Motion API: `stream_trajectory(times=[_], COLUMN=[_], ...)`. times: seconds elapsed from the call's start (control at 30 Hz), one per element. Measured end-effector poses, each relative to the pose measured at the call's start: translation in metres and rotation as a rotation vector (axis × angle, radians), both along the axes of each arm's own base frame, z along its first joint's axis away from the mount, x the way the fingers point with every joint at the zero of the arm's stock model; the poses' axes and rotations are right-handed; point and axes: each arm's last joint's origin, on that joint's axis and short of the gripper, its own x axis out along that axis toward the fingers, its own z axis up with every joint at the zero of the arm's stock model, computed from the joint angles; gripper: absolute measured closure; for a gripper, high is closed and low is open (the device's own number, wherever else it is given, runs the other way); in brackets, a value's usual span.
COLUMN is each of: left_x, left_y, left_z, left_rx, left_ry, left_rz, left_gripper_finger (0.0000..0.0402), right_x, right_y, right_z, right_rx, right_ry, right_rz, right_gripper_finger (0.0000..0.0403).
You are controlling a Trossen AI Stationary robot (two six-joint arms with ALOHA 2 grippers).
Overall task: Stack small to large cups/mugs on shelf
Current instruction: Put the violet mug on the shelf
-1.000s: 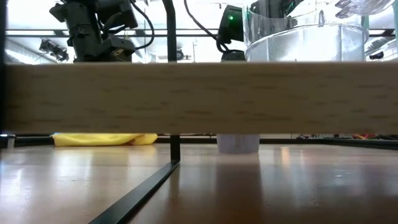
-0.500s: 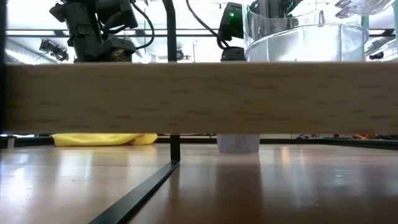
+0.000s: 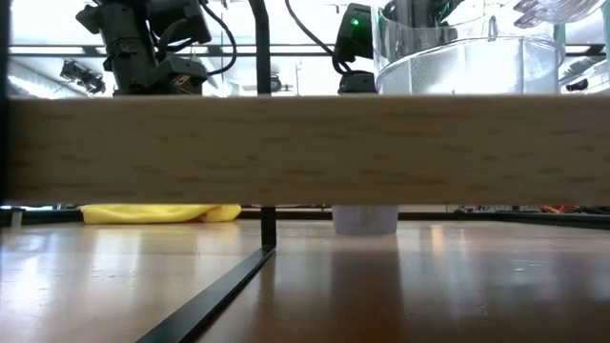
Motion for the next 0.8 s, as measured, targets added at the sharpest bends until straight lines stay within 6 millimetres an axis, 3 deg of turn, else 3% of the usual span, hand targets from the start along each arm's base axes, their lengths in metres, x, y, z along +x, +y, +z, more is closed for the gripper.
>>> stream_trajectory(times=[0.5,0.8], left_x=[0.000,0.000], left_y=[0.000,0.000], left_z=[0.000,0.000], left_rx=[-0.003,-0.002], left_ry=[-0.001,-0.003], left_rz=[0.006,0.007], left_gripper_finger=[0.0340,0.0334], right_x=[0.000,0.005], right_y=[0.000,-0.003], right_z=[0.000,0.021], right_rx=[0.006,-0.005], right_ry=[-0.002,-0.030], right_rz=[0.006,-0.006], right_gripper_finger=[0.0341,0.0366])
